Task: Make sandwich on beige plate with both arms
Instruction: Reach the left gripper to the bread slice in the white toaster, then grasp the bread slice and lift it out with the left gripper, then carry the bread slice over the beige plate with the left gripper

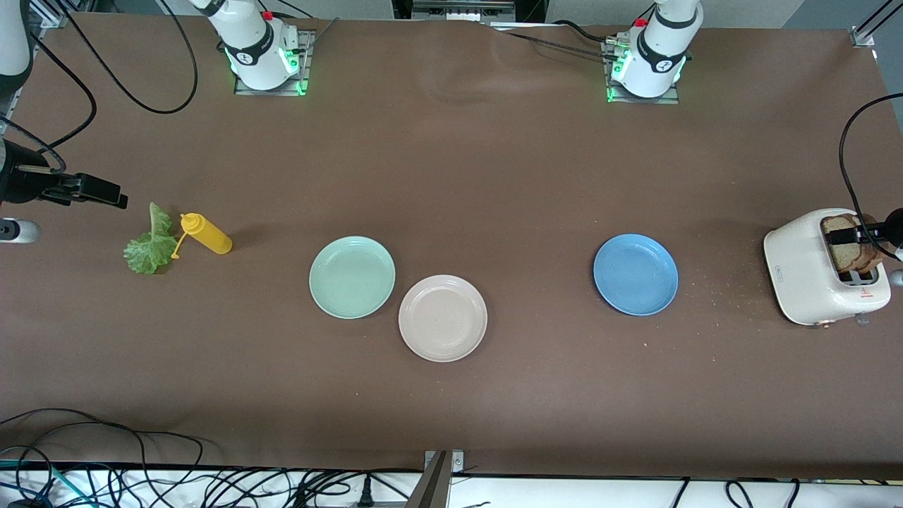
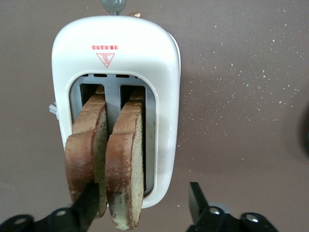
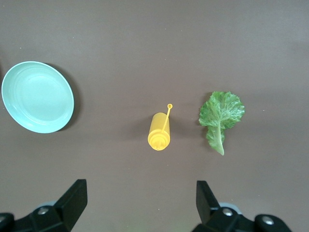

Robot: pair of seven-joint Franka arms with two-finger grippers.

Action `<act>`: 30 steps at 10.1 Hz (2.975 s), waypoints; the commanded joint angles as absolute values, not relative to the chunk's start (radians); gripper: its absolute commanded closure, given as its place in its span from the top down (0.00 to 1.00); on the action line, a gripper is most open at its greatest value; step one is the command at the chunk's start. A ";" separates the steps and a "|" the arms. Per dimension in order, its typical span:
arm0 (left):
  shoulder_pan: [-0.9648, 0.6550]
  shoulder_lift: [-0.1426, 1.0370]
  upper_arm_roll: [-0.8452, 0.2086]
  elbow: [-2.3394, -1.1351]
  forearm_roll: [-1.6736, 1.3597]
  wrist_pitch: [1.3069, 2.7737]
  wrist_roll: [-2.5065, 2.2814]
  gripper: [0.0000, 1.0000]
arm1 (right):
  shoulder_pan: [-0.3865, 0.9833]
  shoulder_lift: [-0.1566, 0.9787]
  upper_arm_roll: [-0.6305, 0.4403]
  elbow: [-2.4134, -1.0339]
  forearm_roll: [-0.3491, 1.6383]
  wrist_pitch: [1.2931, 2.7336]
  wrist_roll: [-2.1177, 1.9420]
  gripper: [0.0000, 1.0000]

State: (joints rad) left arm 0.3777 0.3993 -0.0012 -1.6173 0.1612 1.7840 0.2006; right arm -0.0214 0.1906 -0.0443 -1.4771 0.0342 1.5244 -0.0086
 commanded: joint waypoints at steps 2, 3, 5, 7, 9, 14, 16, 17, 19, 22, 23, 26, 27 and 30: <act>0.399 0.385 -0.009 -1.637 0.166 1.801 0.216 0.23 | -0.023 0.193 -0.044 -1.463 0.038 1.508 -0.017 1.00; 0.400 0.385 -0.009 -1.637 0.167 1.801 0.219 0.08 | -0.023 0.192 -0.044 -1.463 0.038 1.508 -0.017 1.00; 0.416 0.385 -0.009 -1.635 0.167 1.802 0.268 0.00 | -0.023 0.193 -0.044 -1.463 0.038 1.509 -0.017 1.00; 0.419 0.387 -0.009 -1.634 0.167 1.812 0.288 0.00 | -0.023 0.193 -0.044 -1.463 0.038 1.509 -0.017 1.00; 0.417 0.385 -0.009 -1.617 0.164 1.804 0.287 0.00 | -0.023 0.193 -0.044 -1.463 0.040 1.509 -0.017 1.00; 0.417 0.384 -0.011 -1.514 0.120 1.712 0.284 0.00 | -0.023 0.193 -0.044 -1.463 0.041 1.509 -0.017 1.00; 0.405 0.390 -0.012 -1.438 0.118 1.652 0.282 0.00 | -0.023 0.193 -0.044 -1.463 0.041 1.509 -0.017 1.00; 0.405 0.390 -0.014 -1.410 0.118 1.619 0.284 0.00 | -0.025 0.193 -0.044 -1.463 0.041 1.509 -0.017 1.00; 0.371 0.390 -0.028 -1.323 0.117 1.502 0.282 0.00 | -0.025 0.193 -0.044 -1.463 0.041 1.509 -0.017 1.00; 0.312 0.390 -0.034 -1.281 0.002 1.416 0.282 0.00 | -0.026 0.193 -0.044 -1.465 0.041 1.508 -0.018 1.00; 0.308 0.399 -0.035 -1.290 -0.087 1.405 0.281 0.00 | -0.026 0.193 -0.046 -1.463 0.041 1.509 -0.017 1.00; 0.215 0.472 -0.038 -1.296 -0.327 1.345 0.270 0.00 | -0.026 0.193 -0.046 -1.465 0.044 1.508 -0.018 1.00; 0.175 0.520 -0.038 -1.298 -0.450 1.338 0.259 0.00 | -0.026 0.193 -0.046 -1.465 0.052 1.509 -0.018 1.00; 0.082 0.619 -0.038 -1.296 -0.691 1.338 0.195 0.00 | -0.026 0.193 -0.046 -1.463 0.054 1.509 -0.018 1.00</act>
